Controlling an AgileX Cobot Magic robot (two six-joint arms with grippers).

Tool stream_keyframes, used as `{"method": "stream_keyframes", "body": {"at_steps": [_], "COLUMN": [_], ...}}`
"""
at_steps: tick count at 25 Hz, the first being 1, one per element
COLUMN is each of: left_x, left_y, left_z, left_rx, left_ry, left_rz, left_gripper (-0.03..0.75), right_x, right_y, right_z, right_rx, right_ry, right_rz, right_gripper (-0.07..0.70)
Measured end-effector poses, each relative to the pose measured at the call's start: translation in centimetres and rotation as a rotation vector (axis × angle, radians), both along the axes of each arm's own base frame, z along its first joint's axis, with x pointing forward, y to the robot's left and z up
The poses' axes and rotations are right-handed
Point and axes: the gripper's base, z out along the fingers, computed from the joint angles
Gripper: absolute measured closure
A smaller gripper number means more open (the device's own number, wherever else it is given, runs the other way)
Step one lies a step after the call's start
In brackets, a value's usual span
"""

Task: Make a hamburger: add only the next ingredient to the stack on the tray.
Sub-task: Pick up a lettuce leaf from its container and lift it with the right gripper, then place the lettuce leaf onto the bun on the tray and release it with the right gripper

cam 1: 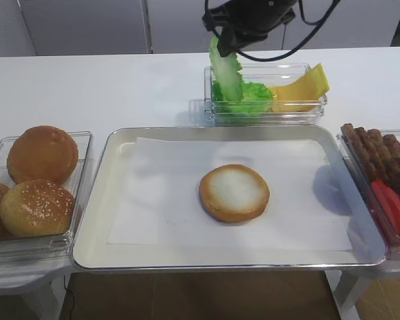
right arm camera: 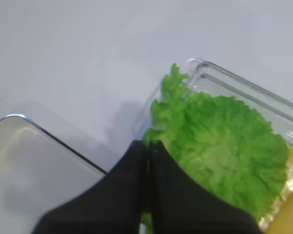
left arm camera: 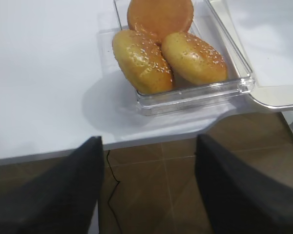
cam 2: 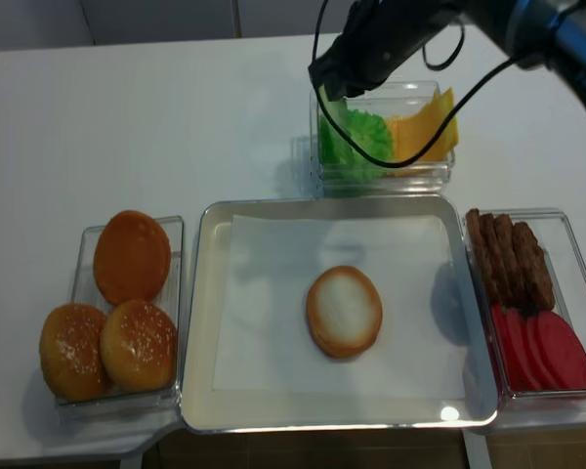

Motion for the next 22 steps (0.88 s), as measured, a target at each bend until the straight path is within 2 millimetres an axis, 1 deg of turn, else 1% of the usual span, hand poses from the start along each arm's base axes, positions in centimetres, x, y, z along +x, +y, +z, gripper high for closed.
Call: {"method": "stream_keyframes", "body": {"at_steps": [7, 11, 14, 17, 19, 22], "left_x": [0.0, 0.0, 0.0, 0.0, 0.0, 0.0], "left_y": [0.0, 0.0, 0.0, 0.0, 0.0, 0.0], "left_z": [0.0, 0.0, 0.0, 0.0, 0.0, 0.0], "left_rx": [0.000, 0.000, 0.000, 0.000, 0.000, 0.000], "left_ry": [0.000, 0.000, 0.000, 0.000, 0.000, 0.000], "left_rz": [0.000, 0.000, 0.000, 0.000, 0.000, 0.000], "left_gripper": [0.274, 0.274, 0.274, 0.274, 0.274, 0.274], "right_x": [-3.1, -5.7, -7.9, -9.8, -10.8, -11.5], "right_y": [-1.2, -2.2, -3.0, -3.8, -4.2, -4.5], "right_z": [3.6, 4.6, 4.6, 3.8, 3.0, 1.4], "right_rx": [-0.027, -0.030, -0.039, -0.049, -0.057, -0.077], "right_ry": [0.053, 0.070, 0.094, 0.122, 0.142, 0.170], "right_rz": [0.008, 0.007, 0.005, 0.000, -0.004, 0.000], "right_gripper": [0.623, 0.623, 0.623, 0.623, 0.623, 0.623]}}
